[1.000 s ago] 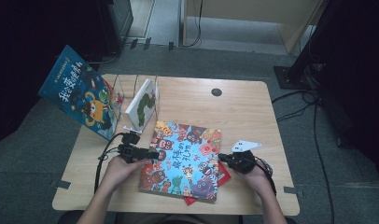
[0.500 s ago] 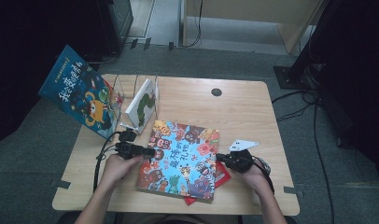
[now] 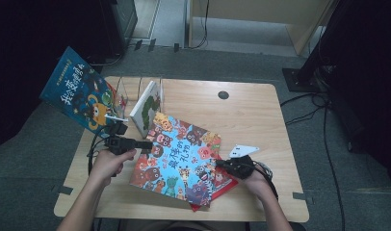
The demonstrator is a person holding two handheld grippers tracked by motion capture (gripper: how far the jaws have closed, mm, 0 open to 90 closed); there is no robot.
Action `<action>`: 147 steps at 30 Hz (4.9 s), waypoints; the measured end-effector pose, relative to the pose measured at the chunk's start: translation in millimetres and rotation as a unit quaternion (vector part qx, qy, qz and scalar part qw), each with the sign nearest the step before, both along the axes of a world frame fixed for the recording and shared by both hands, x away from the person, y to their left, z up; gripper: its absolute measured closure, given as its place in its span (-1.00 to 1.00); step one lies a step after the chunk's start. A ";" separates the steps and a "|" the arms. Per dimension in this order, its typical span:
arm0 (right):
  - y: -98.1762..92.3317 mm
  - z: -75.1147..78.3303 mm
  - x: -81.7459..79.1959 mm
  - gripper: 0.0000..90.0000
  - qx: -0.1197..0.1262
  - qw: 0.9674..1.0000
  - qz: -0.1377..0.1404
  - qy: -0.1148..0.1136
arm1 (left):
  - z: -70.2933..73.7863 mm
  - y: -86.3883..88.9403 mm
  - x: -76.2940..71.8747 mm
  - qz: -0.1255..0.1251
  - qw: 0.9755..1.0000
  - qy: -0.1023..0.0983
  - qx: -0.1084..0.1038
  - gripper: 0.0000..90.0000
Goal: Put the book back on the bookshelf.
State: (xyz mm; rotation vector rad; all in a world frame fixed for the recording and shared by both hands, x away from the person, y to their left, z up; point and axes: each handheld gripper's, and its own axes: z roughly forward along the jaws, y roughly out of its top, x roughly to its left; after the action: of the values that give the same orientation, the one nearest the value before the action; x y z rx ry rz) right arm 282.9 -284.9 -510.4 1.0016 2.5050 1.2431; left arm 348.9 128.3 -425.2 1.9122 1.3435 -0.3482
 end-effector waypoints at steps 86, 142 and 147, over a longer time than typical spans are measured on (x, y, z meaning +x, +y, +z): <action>59.9 -0.9 23.5 0.01 -0.028 0.997 0.063 -0.041 | 192.5 174.3 -15.1 0.098 0.978 0.077 0.169 0.80; 59.3 -1.0 18.0 0.07 -0.033 0.997 0.057 -0.047 | 161.9 142.2 120.9 0.140 0.970 0.069 0.188 0.73; 59.2 -1.0 18.1 0.07 -0.032 0.997 0.057 -0.046 | 173.6 141.6 120.5 0.128 0.971 0.058 0.196 0.59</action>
State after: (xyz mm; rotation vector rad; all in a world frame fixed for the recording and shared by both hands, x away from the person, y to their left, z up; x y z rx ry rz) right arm 301.0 -225.8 -511.4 0.7788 2.5440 1.2004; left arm 469.4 269.9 -251.6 2.0203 1.8225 -0.0681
